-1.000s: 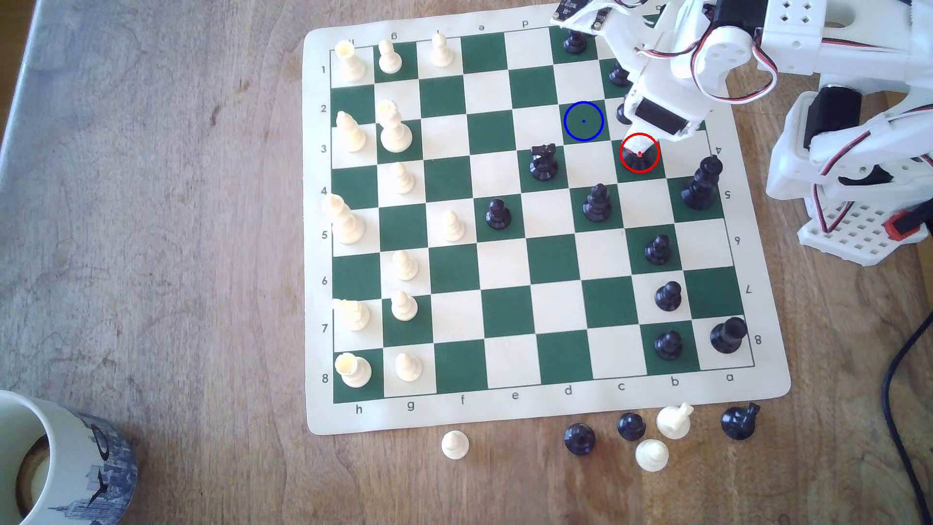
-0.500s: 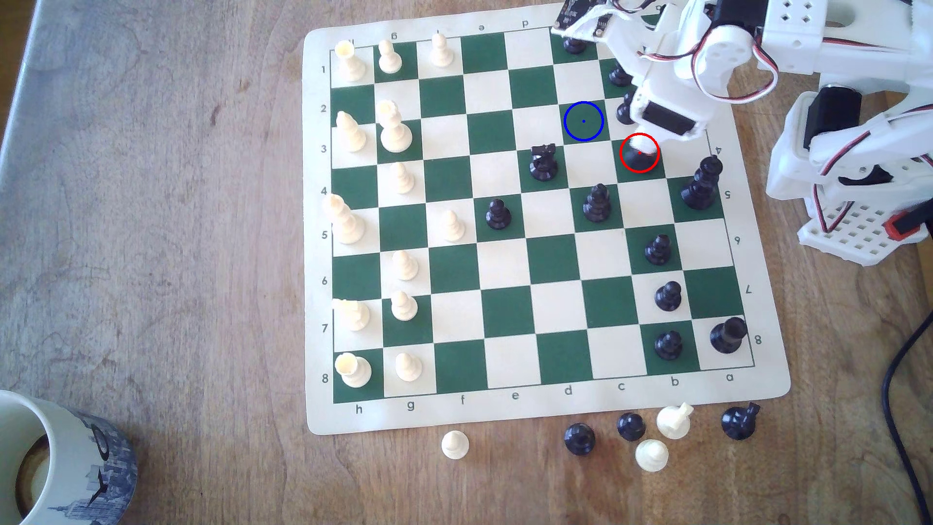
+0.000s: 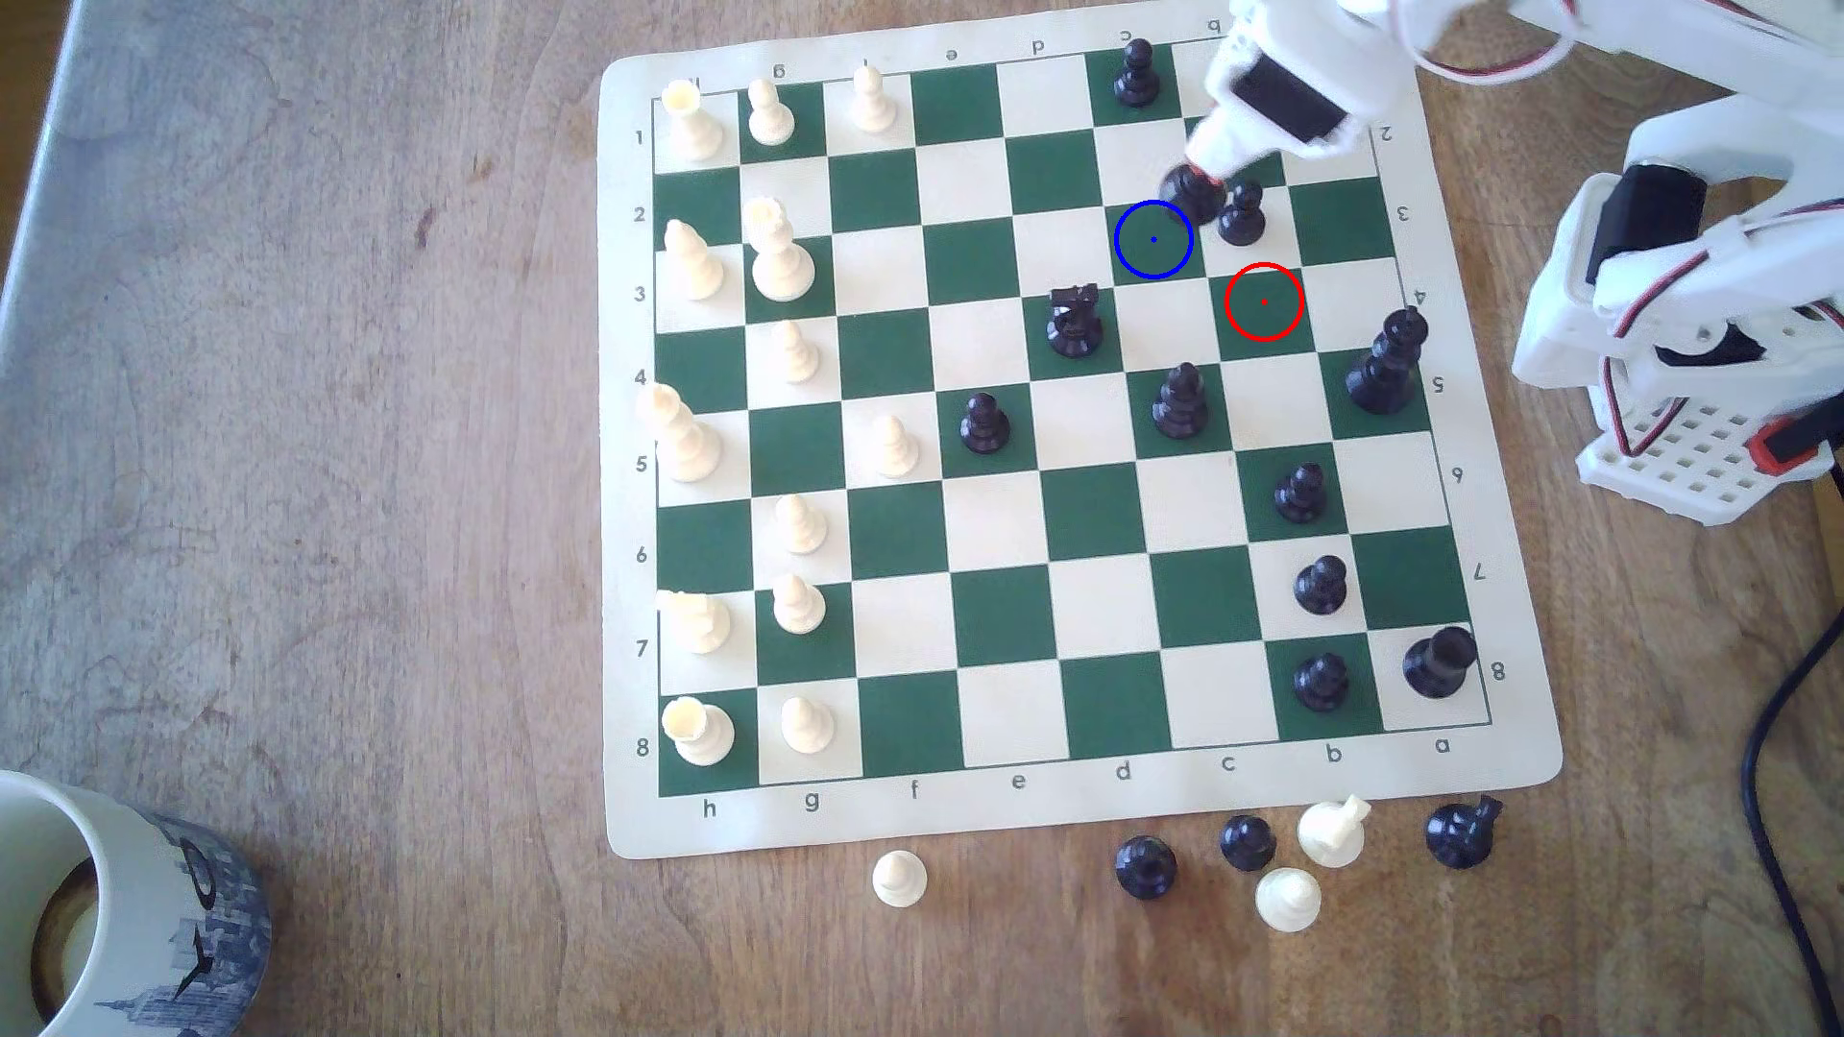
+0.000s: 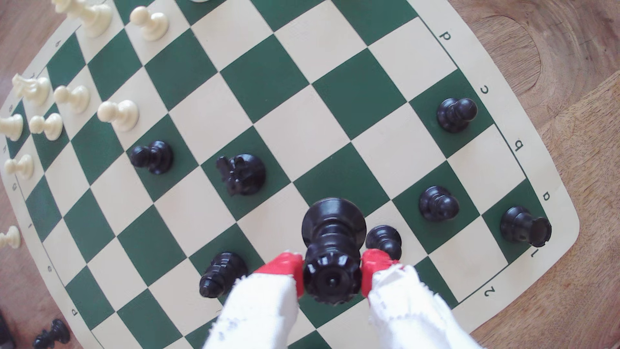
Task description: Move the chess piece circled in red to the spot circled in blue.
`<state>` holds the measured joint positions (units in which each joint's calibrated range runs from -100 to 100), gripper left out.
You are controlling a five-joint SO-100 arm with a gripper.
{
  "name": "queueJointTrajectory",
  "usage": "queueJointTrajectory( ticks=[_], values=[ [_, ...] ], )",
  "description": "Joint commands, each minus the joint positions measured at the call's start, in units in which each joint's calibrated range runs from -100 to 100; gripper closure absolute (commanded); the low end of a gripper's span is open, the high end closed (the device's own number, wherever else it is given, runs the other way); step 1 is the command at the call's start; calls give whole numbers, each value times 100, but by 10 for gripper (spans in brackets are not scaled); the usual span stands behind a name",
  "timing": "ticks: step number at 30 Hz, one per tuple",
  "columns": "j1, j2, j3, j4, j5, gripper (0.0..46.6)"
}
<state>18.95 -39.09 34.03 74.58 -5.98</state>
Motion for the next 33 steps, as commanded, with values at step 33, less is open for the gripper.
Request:
queueJointTrajectory(
  ticks=[33],
  values=[
    [181, 1073, 1266, -2126, 78, 464]
  ],
)
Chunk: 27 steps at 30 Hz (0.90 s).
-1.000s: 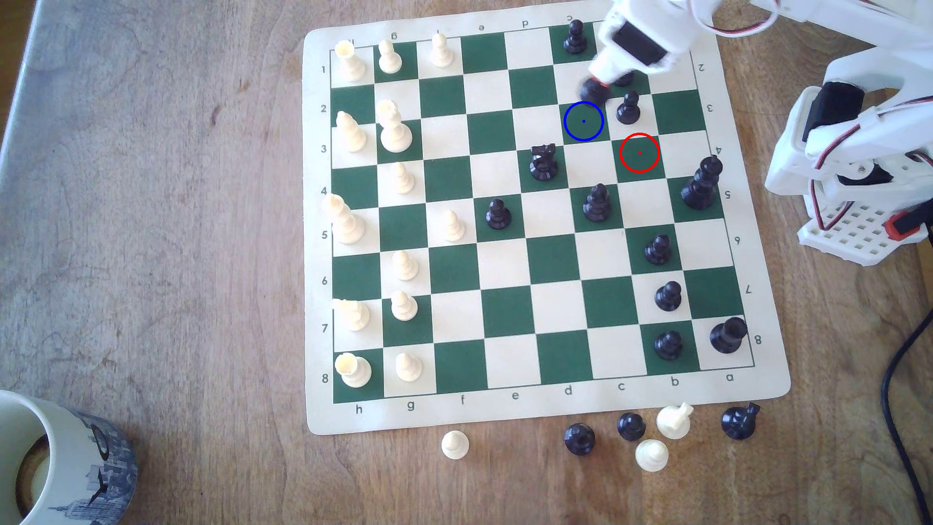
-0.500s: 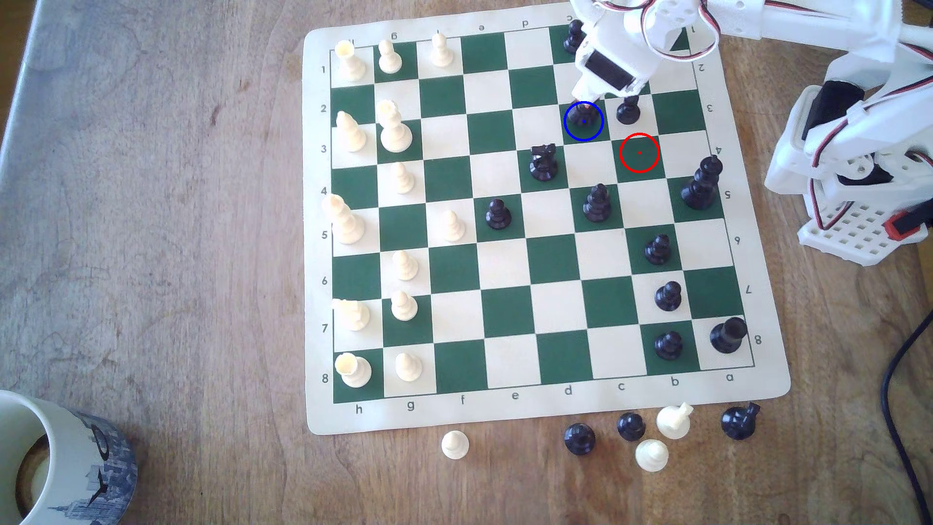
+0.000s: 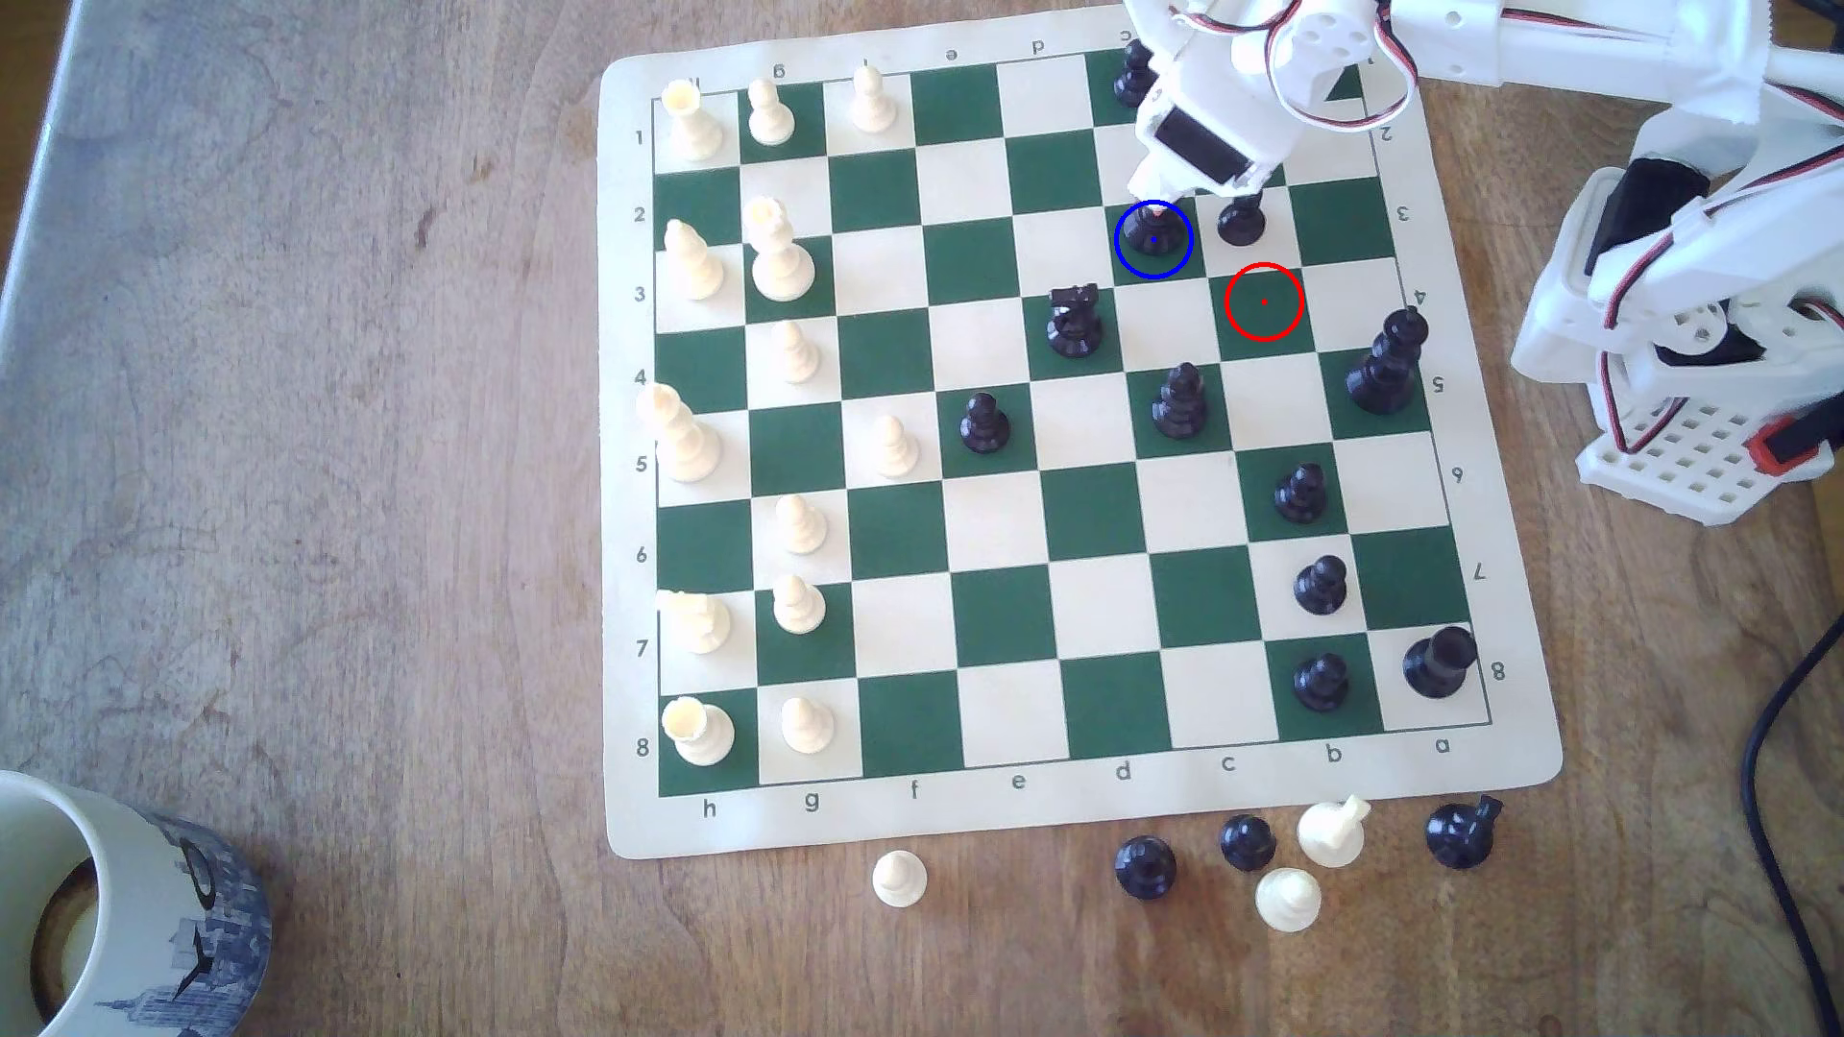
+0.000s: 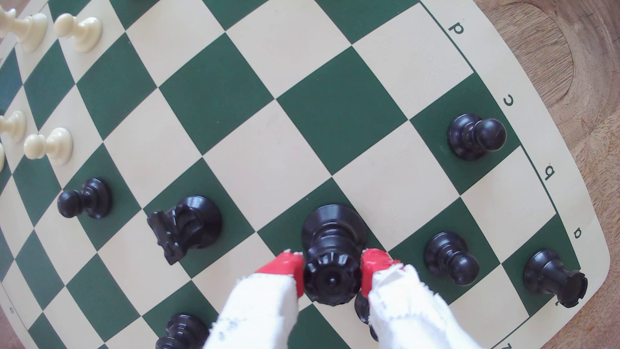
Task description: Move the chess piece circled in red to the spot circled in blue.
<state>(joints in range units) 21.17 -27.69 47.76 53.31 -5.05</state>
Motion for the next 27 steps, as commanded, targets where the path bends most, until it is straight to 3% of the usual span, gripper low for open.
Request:
queueJointTrajectory(
  ticks=[1, 22, 27],
  values=[
    [-63, -75, -144, 58, -15, 464],
    [-204, -49, -289, 304, -10, 456],
    [-118, -58, -289, 165, -112, 393]
  ],
)
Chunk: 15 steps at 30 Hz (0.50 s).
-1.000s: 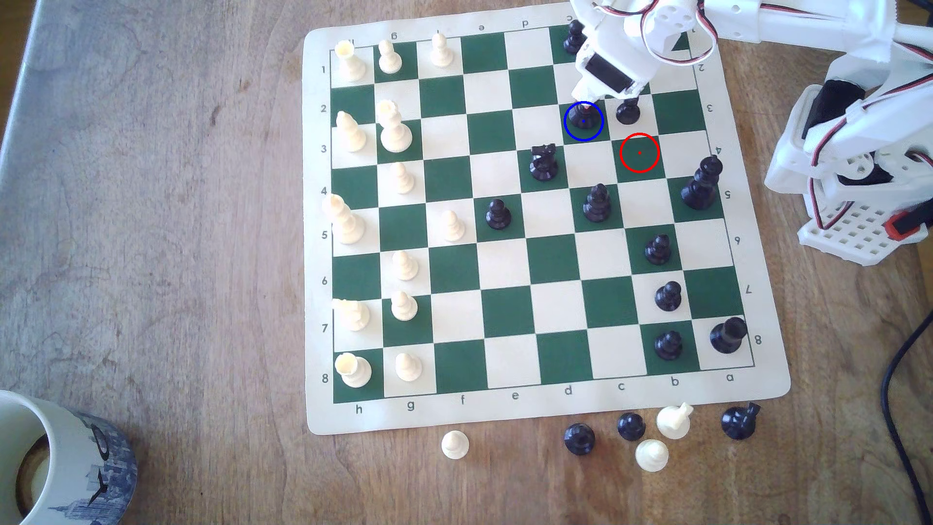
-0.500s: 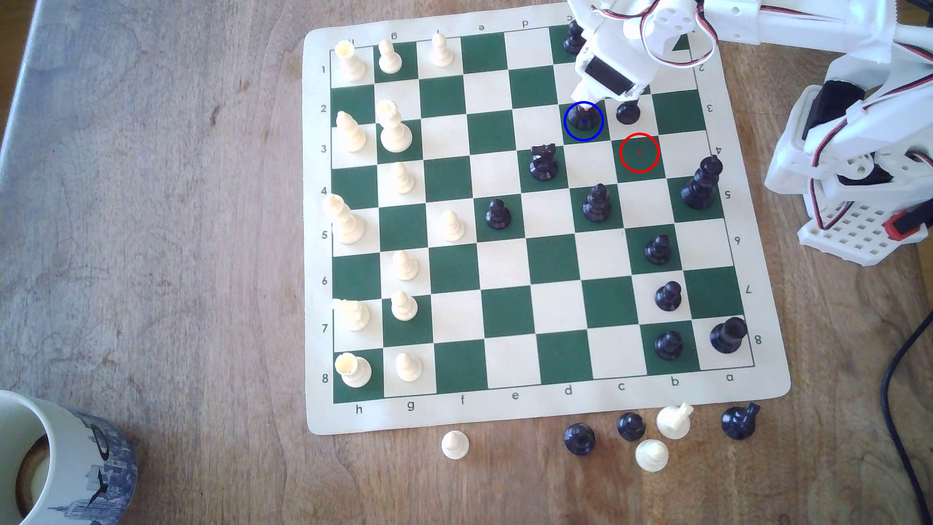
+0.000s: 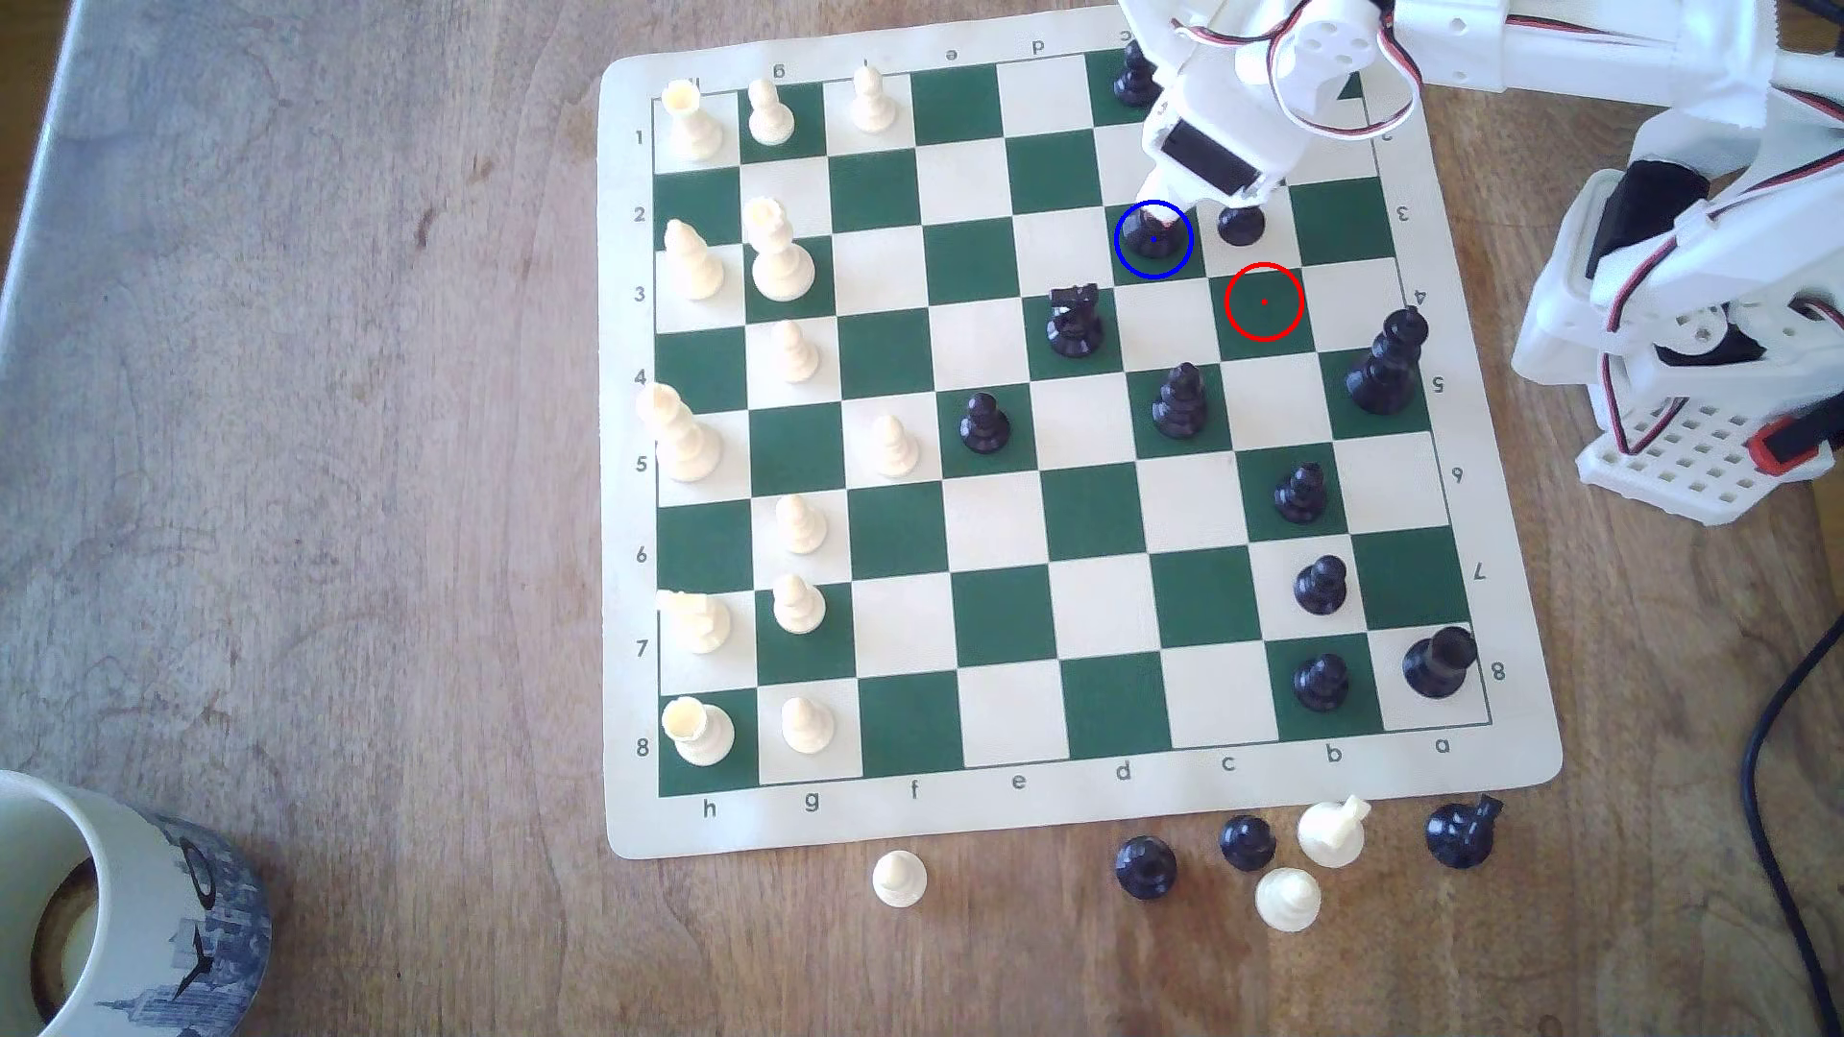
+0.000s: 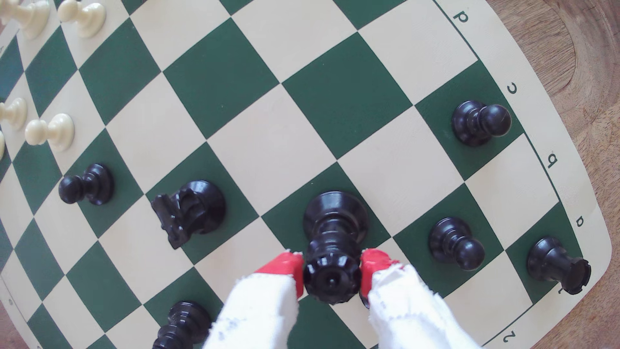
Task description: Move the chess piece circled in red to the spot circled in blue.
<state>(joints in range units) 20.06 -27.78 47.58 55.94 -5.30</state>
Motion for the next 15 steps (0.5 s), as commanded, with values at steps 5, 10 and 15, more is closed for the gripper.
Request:
queueJointTrajectory(
  ticks=[5, 10, 15],
  values=[
    [86, -160, -243, -327, -195, 360],
    [94, -932, 518, -1531, -254, 351],
    [-109, -2205, 1978, -3513, -225, 344]
  ],
)
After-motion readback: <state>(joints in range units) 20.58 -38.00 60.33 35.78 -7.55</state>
